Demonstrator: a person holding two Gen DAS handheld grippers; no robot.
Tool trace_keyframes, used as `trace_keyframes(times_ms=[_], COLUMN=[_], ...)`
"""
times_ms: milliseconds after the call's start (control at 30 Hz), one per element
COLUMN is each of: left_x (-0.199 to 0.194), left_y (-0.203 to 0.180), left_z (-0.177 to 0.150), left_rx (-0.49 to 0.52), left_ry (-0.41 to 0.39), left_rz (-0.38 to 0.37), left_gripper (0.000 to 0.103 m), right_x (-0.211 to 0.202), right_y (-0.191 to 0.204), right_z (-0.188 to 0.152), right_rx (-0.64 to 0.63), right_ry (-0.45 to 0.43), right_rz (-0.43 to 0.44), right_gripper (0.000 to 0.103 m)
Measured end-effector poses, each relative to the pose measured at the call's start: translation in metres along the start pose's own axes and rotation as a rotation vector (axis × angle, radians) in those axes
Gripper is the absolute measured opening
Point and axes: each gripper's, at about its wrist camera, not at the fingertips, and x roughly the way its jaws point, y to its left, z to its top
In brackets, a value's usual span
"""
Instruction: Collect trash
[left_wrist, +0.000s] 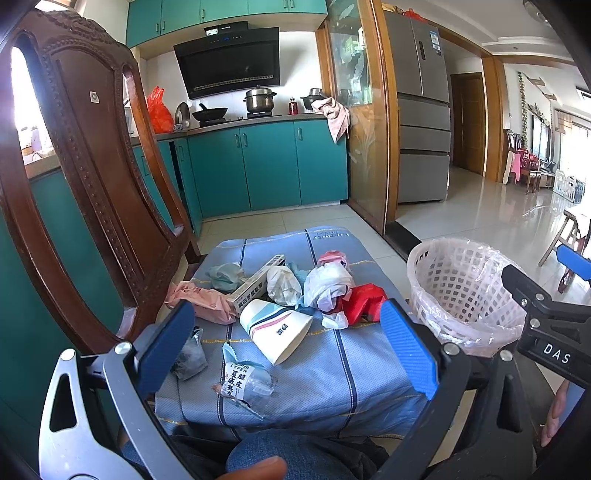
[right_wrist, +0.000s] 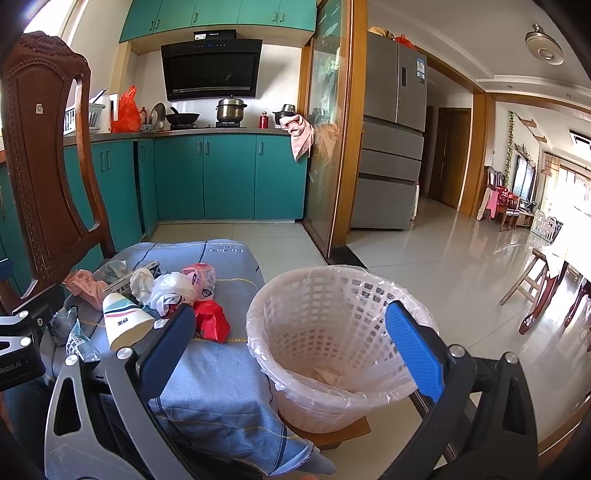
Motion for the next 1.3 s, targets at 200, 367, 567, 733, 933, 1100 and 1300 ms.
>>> trace_keyframes(times_ms=[200, 367, 567, 733, 933, 1100, 1300], left_x=[0.0025, 0.0023, 0.0026, 0.0027, 0.0016, 0.002, 0.001], left_y=[0.0015, -0.0001, 0.0014, -0.0002, 0.0022, 0.0001, 0.0015], left_z=[-0.0013, -0.0025, -0.0027, -0.0025, -0.003, -0.0036, -0.0045], left_rx=[-0.002, 0.005, 0.004, 0.006, 0.005, 0.007, 0.006], left_ry=[0.0, 0.001, 0.0, 0.003, 0.001, 0.003, 0.003], left_rz=[0.003, 0.002, 0.004, 0.003, 0.004, 0.002, 0.002], left_gripper=[0.1, 0.1, 0.1, 0.1, 0.1, 0.1, 0.1], right_x=[-0.0002, -0.0005, -0.0011, -0.0009, -0.0011, -0.0008, -0.0005], right_y=[0.0, -0.0007, -0.0013, -0.0016, -0.0015, -0.0017, -0.0021], right_z=[0.0004, 0.0009, 0.0014, 0.0008, 0.0006, 0.0003, -0.0001], right_rx=[0.001, 0.004, 0.004, 0.004, 0.003, 0.003, 0.003], right_ry=[-0.001, 0.0, 0.0, 0.001, 0.0, 0.0, 0.0], right_rz=[0.0, 0.0, 0.0, 0.001, -0.002, -0.004, -0.004], right_gripper=[0.1, 0.1, 0.1, 0.1, 0.1, 0.1, 0.1])
